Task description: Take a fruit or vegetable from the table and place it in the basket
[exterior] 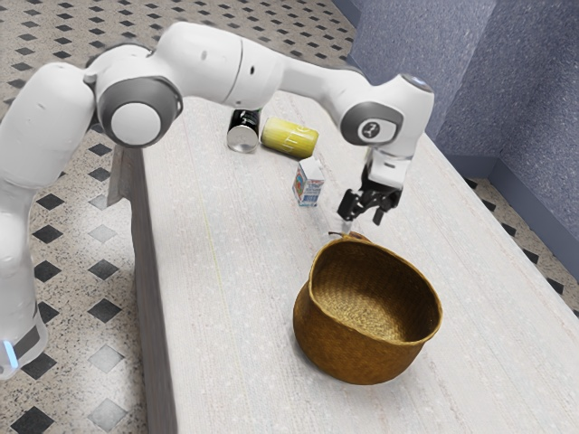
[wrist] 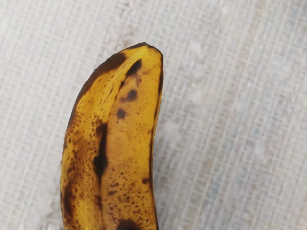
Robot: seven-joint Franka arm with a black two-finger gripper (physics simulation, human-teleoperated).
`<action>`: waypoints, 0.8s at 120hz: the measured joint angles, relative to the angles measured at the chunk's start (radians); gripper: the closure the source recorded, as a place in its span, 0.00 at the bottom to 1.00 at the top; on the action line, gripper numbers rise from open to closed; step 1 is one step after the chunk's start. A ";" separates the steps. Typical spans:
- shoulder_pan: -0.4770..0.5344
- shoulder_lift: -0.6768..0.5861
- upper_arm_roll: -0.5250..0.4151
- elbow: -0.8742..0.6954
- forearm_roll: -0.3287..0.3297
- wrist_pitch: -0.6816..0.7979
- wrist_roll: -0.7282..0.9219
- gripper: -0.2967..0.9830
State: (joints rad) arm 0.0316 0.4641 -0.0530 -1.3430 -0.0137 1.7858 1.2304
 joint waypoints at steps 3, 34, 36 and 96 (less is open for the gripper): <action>-0.005 0.006 0.008 0.008 0.000 0.002 0.001 0.23; -0.024 0.037 0.024 0.042 -0.002 0.017 0.006 0.23; -0.024 0.039 0.024 0.042 -0.002 0.019 0.006 0.23; -0.048 0.106 0.037 0.078 -0.003 0.048 0.011 0.23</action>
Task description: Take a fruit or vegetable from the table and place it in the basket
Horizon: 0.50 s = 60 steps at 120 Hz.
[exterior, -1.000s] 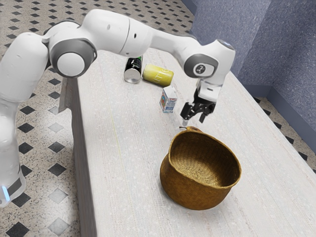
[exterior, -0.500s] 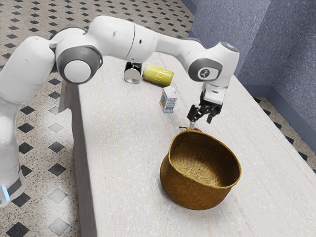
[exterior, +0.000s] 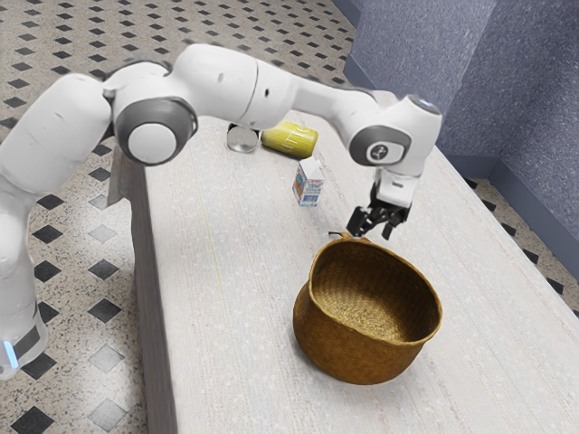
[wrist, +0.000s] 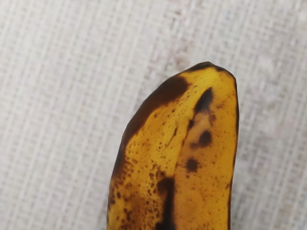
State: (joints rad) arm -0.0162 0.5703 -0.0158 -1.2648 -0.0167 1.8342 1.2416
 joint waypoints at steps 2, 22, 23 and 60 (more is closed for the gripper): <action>-0.001 0.003 0.001 0.004 0.000 0.001 0.000 0.23; -0.004 0.028 0.002 0.021 -0.004 0.005 0.001 0.23; -0.004 0.029 0.002 0.021 -0.004 0.005 0.001 0.23; -0.004 0.054 0.009 0.025 -0.006 0.009 0.001 0.23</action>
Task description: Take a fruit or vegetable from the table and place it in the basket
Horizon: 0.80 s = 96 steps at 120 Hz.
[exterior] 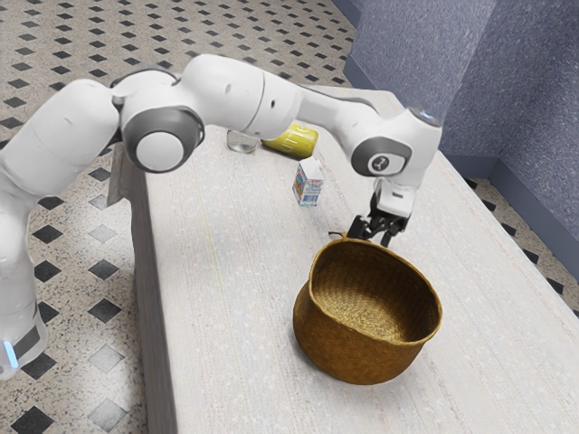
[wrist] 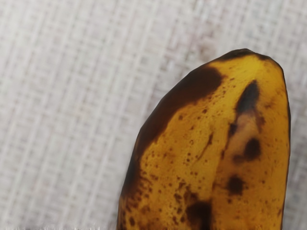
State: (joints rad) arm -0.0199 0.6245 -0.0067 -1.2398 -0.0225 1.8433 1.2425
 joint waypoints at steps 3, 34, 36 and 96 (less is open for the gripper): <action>0.000 0.000 0.001 0.000 0.000 0.000 0.000 0.23; 0.000 0.008 0.002 -0.002 0.000 0.004 0.000 0.16; -0.002 0.008 0.002 -0.001 0.000 0.004 0.000 0.17; -0.009 -0.001 0.005 -0.001 -0.005 0.005 -0.003 0.53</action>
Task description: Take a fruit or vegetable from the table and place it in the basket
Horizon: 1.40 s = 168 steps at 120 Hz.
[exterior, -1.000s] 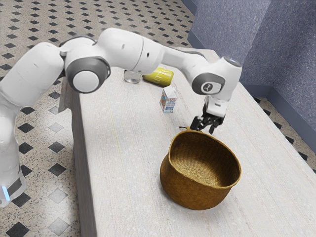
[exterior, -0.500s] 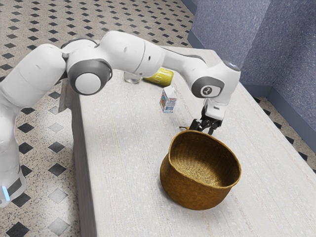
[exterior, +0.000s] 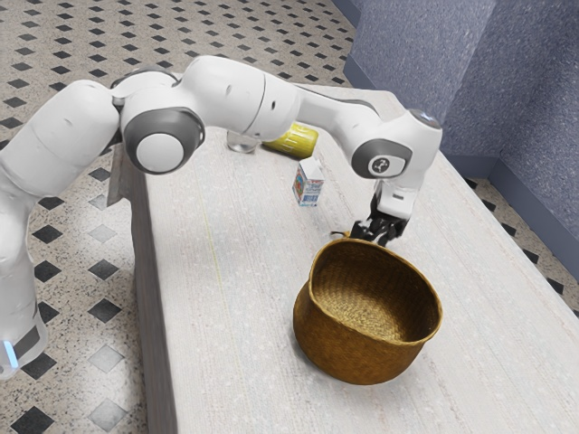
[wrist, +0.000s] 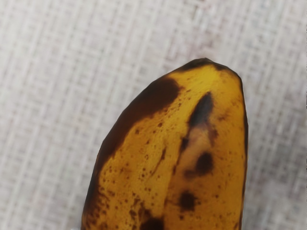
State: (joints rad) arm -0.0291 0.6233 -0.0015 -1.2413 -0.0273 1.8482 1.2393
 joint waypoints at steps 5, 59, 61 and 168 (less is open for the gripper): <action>0.000 0.000 0.000 0.000 -0.001 0.000 -0.001 0.56; 0.000 -0.029 0.003 0.134 -0.011 -0.042 -0.006 0.67; 0.001 -0.033 0.003 0.148 -0.011 -0.048 -0.006 0.67; -0.306 -0.427 -0.024 -0.206 -0.032 -0.062 -0.054 0.65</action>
State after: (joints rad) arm -0.3346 0.1964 -0.0258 -1.4476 -0.0593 1.7865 1.1850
